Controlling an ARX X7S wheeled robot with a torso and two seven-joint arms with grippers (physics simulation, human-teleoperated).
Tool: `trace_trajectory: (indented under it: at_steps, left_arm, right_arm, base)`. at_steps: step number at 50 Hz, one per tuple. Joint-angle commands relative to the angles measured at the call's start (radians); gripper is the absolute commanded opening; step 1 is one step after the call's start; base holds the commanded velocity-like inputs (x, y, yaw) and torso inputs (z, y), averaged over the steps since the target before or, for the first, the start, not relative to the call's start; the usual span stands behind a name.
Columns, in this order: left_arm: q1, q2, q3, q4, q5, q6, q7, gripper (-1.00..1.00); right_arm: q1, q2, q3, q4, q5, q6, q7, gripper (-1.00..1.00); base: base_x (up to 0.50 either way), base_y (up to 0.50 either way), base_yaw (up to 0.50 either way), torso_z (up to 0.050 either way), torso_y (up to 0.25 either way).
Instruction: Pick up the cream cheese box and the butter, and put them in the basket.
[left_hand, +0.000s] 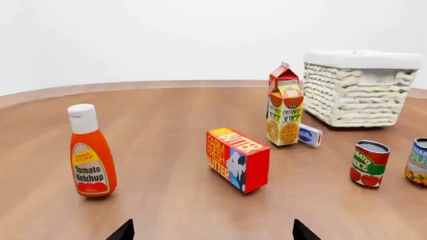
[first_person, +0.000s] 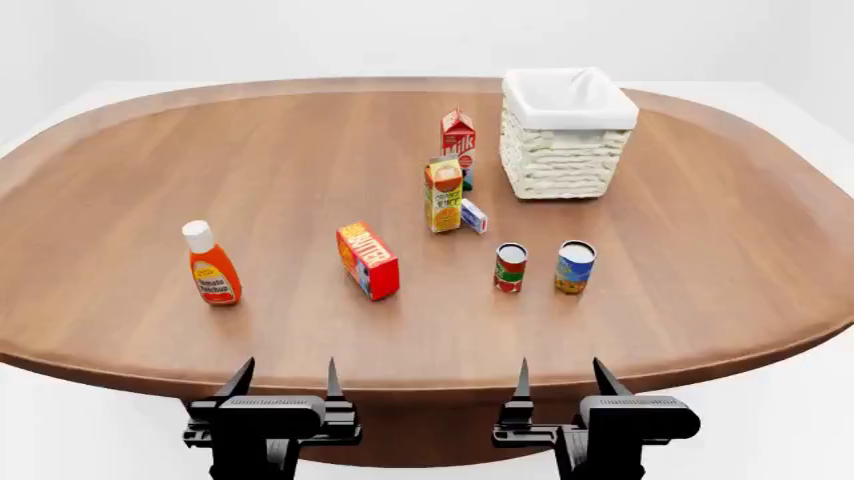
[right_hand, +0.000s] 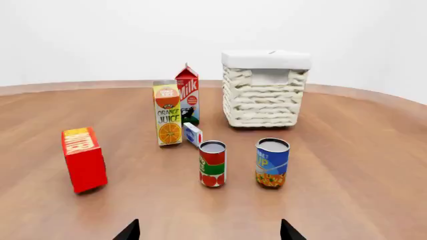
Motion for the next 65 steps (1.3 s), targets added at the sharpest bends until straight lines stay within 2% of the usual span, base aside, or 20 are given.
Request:
trace_trajectory:
  at_steps: [1, 33, 36, 42, 48, 53, 57, 65]
  left_arm:
    - [-0.001, -0.016, 0.016, -0.001, -0.023, 0.0, -0.013, 1.0]
    - [0.003, -0.076, 0.083, 0.011, -0.093, 0.016, -0.082, 1.0]
    - [0.01, -0.081, 0.083, 0.045, -0.101, 0.006, -0.088, 1.0]
    - [0.05, -0.107, 0.056, 0.228, -0.081, 0.038, -0.136, 1.0]
    - [0.091, -0.123, -0.015, 0.402, -0.06, 0.114, -0.206, 1.0]
    - [0.124, -0.136, -0.072, 0.532, -0.02, 0.164, -0.259, 1.0]
    - [0.137, -0.144, -0.114, 0.573, -0.047, 0.185, -0.28, 1.0]
    - [0.157, -0.154, -0.166, 0.645, -0.052, 0.215, -0.315, 1.0]
  right_arm:
    - [-0.004, 0.016, -0.02, 0.003, 0.02, -0.011, 0.015, 1.0]
    - [0.002, 0.077, -0.099, -0.006, 0.072, 0.021, 0.092, 1.0]
    - [-0.004, 0.083, -0.1, -0.043, 0.077, 0.034, 0.098, 1.0]
    - [-0.02, 0.096, -0.061, -0.206, 0.11, 0.063, 0.134, 1.0]
    - [-0.034, 0.085, 0.031, -0.362, 0.177, -0.024, 0.191, 1.0]
    - [-0.046, 0.105, 0.051, -0.472, 0.13, -0.091, 0.224, 1.0]
    - [-0.049, 0.12, 0.062, -0.538, 0.068, -0.115, 0.253, 1.0]
    - [-0.054, 0.135, 0.073, -0.589, 0.115, -0.144, 0.255, 1.0]
  base:
    - [0.0, 0.0, 0.0, 0.0, 0.0]
    - [0.0, 0.0, 0.0, 0.0, 0.0]
    - [0.0, 0.0, 0.0, 0.0, 0.0]
    - [0.0, 0.0, 0.0, 0.0, 0.0]
    - [0.0, 0.0, 0.0, 0.0, 0.0]
    - [0.0, 0.0, 0.0, 0.0, 0.0]
    - [0.0, 0.0, 0.0, 0.0, 0.0]
    - [0.0, 0.0, 0.0, 0.0, 0.0]
